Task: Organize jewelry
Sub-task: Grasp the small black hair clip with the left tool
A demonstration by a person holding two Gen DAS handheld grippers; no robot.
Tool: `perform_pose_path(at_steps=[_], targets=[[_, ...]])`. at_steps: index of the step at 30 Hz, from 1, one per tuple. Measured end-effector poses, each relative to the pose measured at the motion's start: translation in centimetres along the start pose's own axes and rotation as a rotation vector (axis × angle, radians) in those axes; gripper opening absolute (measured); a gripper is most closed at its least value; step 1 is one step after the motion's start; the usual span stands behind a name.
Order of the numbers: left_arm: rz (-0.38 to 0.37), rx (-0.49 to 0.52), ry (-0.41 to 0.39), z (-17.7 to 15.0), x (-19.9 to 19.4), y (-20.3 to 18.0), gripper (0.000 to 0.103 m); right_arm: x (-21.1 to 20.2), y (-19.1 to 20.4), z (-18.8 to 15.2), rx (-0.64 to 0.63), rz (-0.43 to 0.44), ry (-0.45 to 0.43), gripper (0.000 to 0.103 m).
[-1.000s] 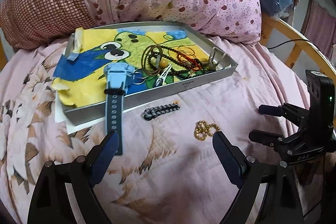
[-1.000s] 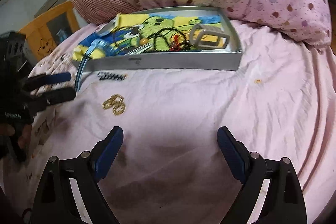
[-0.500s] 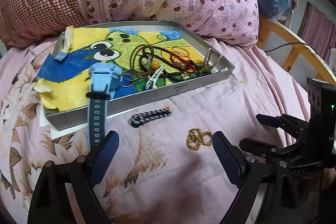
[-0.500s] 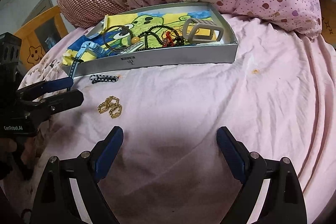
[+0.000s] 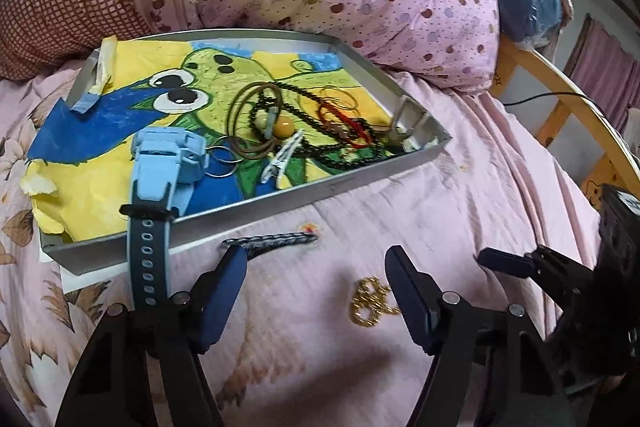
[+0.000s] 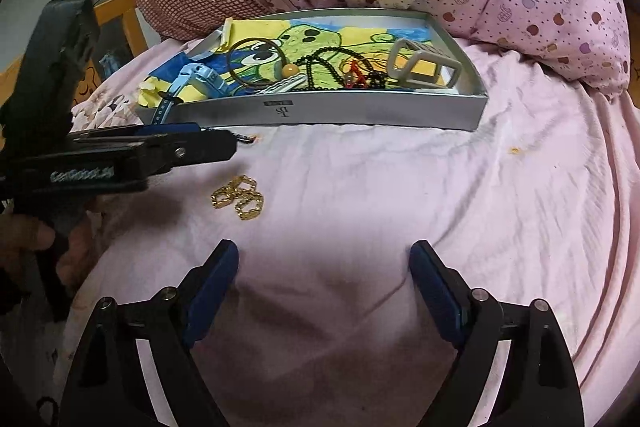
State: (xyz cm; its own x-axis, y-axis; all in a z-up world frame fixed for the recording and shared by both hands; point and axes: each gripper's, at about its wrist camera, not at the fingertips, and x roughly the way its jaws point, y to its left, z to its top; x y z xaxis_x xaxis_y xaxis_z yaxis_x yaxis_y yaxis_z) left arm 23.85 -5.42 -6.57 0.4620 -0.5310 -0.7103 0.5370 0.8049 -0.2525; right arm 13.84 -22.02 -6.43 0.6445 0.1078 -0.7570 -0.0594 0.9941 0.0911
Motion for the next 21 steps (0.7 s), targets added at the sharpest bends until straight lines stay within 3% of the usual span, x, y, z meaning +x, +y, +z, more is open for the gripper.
perform_pose_path(at_steps=[7, 18, 21], targets=[[0.014, -0.046, 0.015, 0.3, 0.7, 1.2, 0.070, 0.9, 1.2, 0.4, -0.035, 0.025, 0.017, 0.066], [-0.026, -0.081, 0.035, 0.9, 1.3, 2.6, 0.069, 2.3, 1.7, 1.6, -0.065, 0.060, 0.035, 0.064], [-0.007, -0.068, 0.032, 0.7, 1.3, 2.5, 0.064, 2.5, 1.9, 1.7, -0.077, 0.048, 0.038, 0.060]])
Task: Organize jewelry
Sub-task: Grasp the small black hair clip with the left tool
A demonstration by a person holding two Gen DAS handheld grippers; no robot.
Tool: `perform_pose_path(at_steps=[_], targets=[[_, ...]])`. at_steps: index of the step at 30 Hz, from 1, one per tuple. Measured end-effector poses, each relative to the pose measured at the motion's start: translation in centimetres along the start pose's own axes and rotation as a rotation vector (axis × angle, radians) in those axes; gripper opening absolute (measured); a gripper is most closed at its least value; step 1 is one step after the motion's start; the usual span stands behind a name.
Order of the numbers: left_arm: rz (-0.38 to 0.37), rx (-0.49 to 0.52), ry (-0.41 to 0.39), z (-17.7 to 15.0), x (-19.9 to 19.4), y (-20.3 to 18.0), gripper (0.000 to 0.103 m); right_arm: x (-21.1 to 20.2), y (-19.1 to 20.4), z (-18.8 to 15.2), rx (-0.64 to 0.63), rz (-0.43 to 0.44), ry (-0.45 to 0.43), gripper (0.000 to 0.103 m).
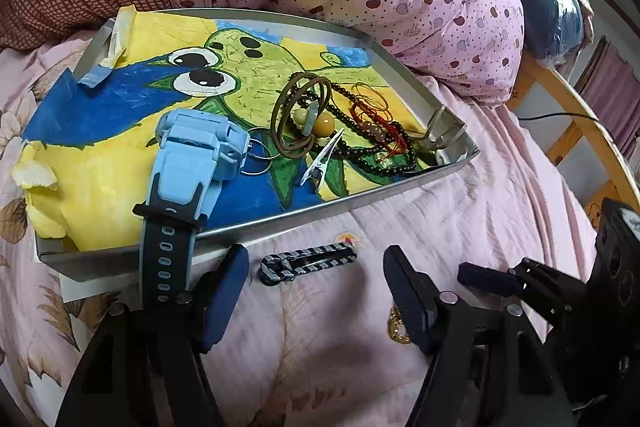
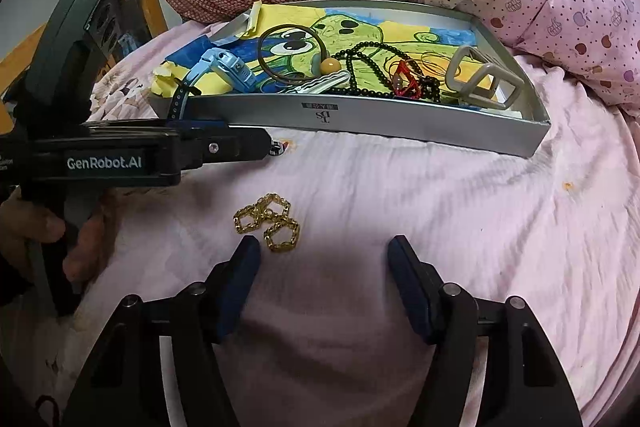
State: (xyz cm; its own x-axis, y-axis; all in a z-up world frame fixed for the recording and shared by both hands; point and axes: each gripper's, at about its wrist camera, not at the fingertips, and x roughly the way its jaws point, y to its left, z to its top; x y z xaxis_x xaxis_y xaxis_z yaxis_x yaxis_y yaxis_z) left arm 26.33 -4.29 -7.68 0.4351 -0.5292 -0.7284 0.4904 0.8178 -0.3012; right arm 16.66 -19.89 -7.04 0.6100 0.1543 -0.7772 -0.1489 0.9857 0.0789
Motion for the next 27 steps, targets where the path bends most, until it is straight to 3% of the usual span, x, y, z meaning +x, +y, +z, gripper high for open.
perform_pose_path(at_steps=[10, 15, 17, 27], targets=[[0.050, -0.046, -0.016, -0.1, -0.3, 0.9, 0.030, 0.7, 0.8, 0.7, -0.054, -0.049, 0.010, 0.053], [0.071, -0.034, -0.015, -0.2, -0.3, 0.6, 0.028, 0.9, 0.6, 1.1, -0.037, -0.058, 0.002, 0.045], [0.077, -0.033, -0.015, -0.3, -0.3, 0.5, 0.027, 1.0, 0.3, 1.2, -0.024, -0.058, -0.002, 0.037], [0.046, -0.017, 0.027, -1.1, -1.0, 0.1, 0.016, 1.3, -1.1, 1.7, 0.050, -0.012, -0.019, 0.019]])
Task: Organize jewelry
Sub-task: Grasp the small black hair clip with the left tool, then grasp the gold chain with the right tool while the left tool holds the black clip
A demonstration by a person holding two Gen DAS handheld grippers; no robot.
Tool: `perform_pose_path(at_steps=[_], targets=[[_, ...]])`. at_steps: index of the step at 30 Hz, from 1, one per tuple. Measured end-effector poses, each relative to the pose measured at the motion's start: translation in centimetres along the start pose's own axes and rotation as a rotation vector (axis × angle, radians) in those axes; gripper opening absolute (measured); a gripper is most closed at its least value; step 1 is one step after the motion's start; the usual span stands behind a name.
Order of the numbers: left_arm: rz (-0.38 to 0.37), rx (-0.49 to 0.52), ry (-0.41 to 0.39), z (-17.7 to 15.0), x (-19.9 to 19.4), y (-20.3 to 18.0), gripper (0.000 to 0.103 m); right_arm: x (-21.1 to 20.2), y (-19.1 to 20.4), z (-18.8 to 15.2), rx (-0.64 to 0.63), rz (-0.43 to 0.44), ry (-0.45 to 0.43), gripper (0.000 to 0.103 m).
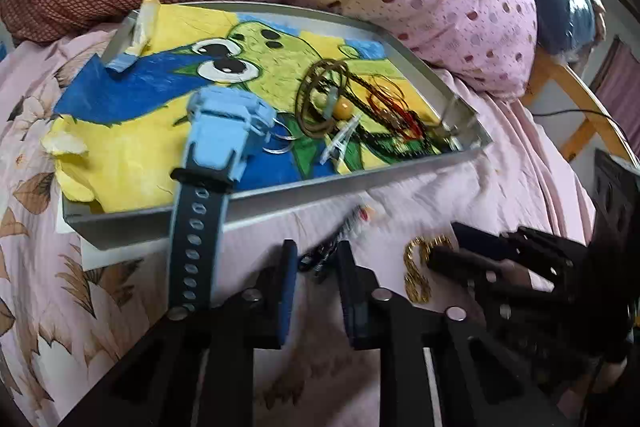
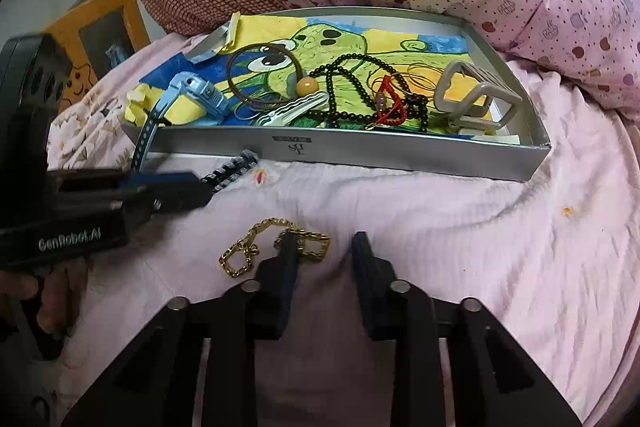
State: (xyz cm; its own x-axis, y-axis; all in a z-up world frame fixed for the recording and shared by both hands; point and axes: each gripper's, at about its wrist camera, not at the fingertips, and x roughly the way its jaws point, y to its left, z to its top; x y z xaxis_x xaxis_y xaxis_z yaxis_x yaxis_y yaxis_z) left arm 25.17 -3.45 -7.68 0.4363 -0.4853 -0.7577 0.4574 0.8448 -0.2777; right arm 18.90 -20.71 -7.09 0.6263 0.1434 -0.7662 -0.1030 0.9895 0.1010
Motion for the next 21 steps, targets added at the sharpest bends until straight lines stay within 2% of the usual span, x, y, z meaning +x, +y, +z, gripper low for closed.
perform_pose_path(at_steps=[8, 13, 21], targets=[[-0.024, 0.054, 0.059, 0.4, 0.1, -0.7, 0.015, -0.5, -0.2, 0.0, -0.017, 0.047, -0.006, 0.018], [-0.002, 0.067, 0.068, 1.0, 0.9, -1.0, 0.015, 0.3, 0.0, 0.3, -0.045, 0.047, 0.022, 0.018], [0.017, 0.061, 0.059, 0.7, 0.7, -1.2, 0.013, -0.7, -0.1, 0.1, -0.045, 0.042, -0.008, 0.014]])
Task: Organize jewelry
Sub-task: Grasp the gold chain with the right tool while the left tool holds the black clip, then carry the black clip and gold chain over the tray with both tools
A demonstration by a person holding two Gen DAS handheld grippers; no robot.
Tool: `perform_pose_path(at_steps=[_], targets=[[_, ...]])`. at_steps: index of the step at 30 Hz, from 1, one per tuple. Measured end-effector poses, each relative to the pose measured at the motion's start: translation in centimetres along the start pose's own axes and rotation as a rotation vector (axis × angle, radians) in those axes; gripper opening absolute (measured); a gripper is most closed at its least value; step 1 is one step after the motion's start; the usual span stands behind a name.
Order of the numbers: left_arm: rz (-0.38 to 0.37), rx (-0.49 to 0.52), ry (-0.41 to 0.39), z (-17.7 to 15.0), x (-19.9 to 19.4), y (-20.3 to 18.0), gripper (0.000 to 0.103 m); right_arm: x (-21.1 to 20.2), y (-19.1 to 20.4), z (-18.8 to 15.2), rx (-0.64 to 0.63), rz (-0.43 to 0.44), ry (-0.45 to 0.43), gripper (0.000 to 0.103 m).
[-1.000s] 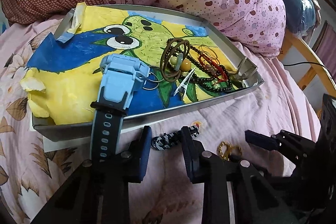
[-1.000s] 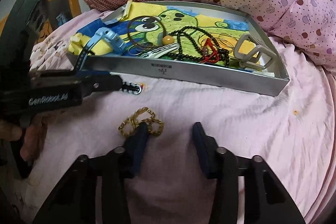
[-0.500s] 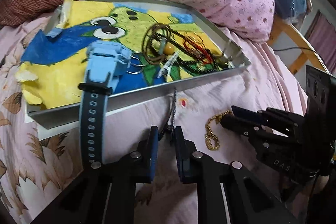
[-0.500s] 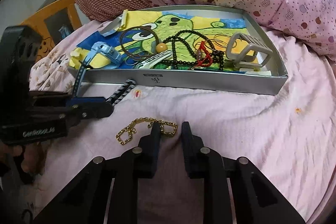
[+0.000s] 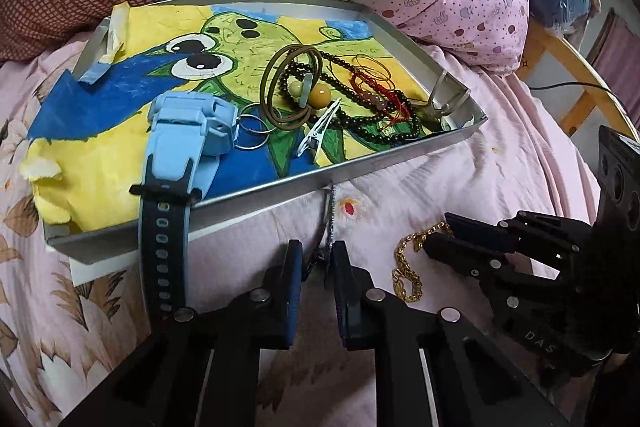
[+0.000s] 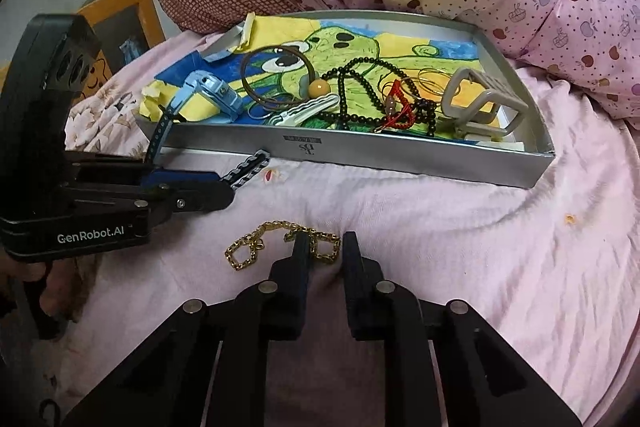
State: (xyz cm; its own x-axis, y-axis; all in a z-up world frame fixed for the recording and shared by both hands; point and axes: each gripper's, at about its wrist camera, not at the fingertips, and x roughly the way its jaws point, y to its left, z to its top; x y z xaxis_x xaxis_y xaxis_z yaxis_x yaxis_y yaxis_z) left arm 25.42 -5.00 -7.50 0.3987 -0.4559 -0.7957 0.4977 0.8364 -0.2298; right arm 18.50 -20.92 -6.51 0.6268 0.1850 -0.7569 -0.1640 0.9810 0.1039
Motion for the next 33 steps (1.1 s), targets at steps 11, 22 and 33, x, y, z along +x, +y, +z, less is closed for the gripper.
perform_pose_path(at_steps=[11, 22, 33], targets=[[-0.042, -0.046, 0.031, -2.0, -1.6, -1.4, 0.012, -2.2, -0.5, -0.4, 0.030, 0.006, -0.044, 0.014], [-0.065, -0.051, 0.073, -4.7, -3.4, -4.0, 0.012, -4.7, -0.4, -1.7, 0.016, -0.001, -0.052, 0.014], [-0.036, -0.097, 0.034, -5.8, -5.5, -4.9, 0.012, -7.0, -0.7, -1.8, 0.023, 0.011, -0.087, 0.014]])
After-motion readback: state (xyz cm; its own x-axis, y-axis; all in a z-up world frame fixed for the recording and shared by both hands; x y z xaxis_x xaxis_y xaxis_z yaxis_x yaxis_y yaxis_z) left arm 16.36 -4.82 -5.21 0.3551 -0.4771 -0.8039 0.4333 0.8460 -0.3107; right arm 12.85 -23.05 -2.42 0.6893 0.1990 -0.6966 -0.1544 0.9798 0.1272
